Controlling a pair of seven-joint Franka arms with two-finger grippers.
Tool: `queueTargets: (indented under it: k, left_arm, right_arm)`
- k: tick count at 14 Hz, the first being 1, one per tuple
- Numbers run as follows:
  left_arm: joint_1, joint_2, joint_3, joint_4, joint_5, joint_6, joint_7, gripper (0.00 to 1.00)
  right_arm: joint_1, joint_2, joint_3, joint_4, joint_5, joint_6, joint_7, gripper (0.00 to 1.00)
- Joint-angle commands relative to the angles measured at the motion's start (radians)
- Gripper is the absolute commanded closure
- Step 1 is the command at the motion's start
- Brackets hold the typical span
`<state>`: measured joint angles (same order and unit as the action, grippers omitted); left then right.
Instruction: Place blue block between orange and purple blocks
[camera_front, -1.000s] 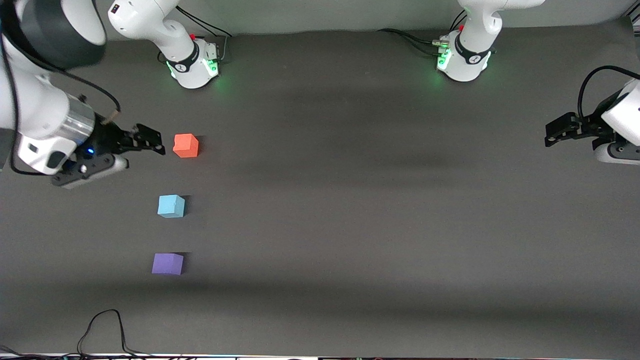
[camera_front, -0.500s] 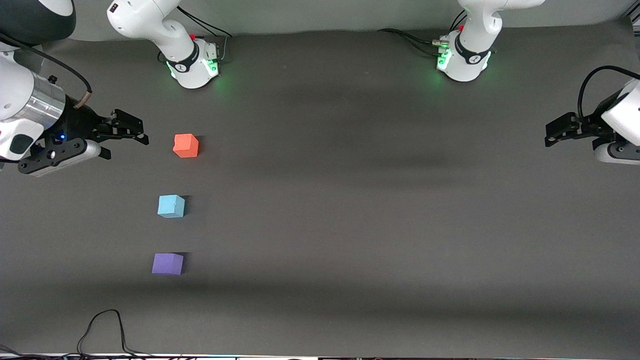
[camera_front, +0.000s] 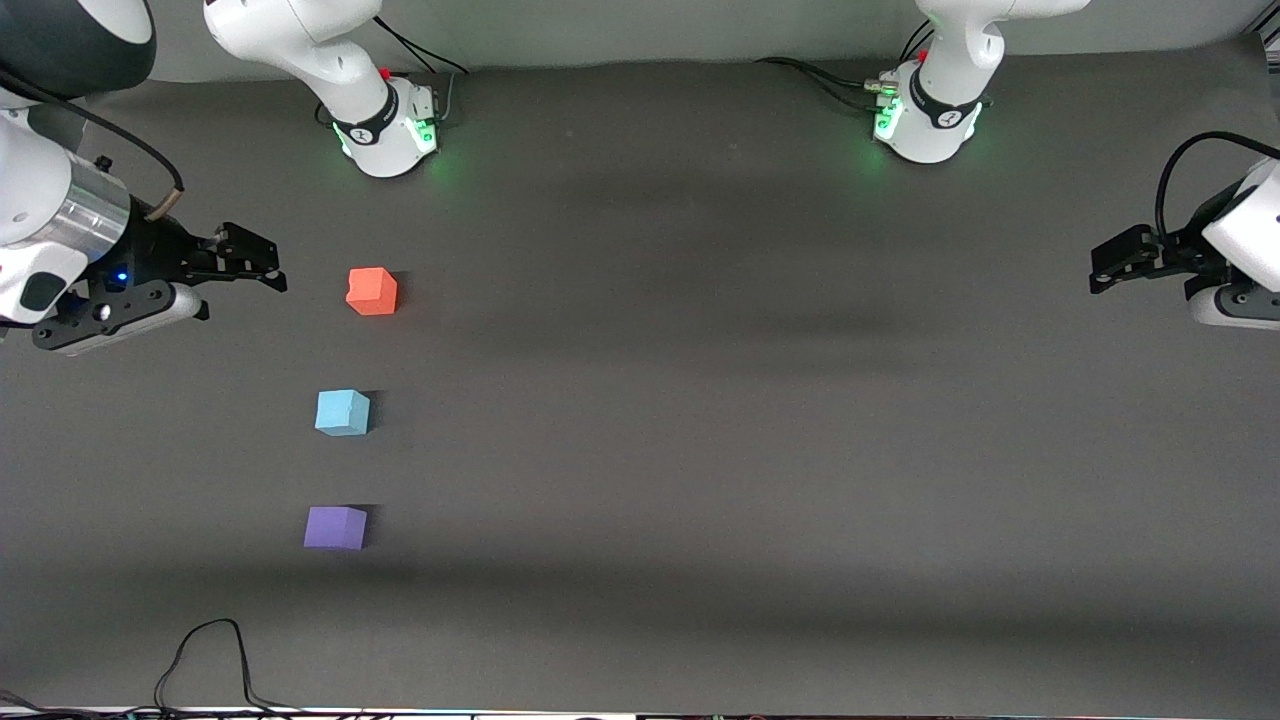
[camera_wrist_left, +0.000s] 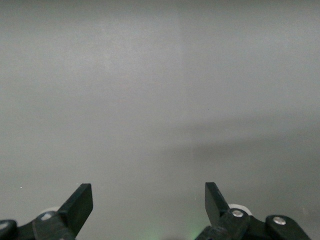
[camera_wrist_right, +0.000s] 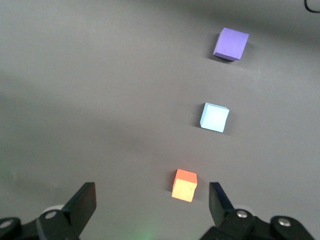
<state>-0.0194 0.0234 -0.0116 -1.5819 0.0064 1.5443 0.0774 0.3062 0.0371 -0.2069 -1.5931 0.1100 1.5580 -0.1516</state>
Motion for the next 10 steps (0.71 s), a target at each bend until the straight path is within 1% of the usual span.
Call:
queueTargets:
  k: [1,2,3,7,10]
  left_arm:
    - [0.003,-0.02,-0.004,-0.02,0.004,0.011,-0.011,0.0]
    - [0.003,-0.022,-0.004,-0.02,0.004,0.011,-0.011,0.0]
    - [0.001,-0.022,-0.004,-0.02,0.003,0.011,-0.011,0.0]
    - [0.003,-0.02,-0.004,-0.02,0.003,0.011,-0.011,0.0]
    - [0.001,-0.022,-0.004,-0.02,0.003,0.011,-0.011,0.0]
  right_arm:
    - [-0.146,-0.062,0.118,-0.094,-0.024,0.043,0.018,0.0]
    - [-0.206,-0.062,0.16,-0.093,-0.026,0.04,0.018,0.0]
    - [-0.255,-0.062,0.188,-0.093,-0.026,0.037,0.02,0.0]
    - [-0.257,-0.08,0.181,-0.094,-0.026,0.024,0.092,0.0]
    - [-0.259,-0.08,0.179,-0.094,-0.026,0.016,0.098,0.0]
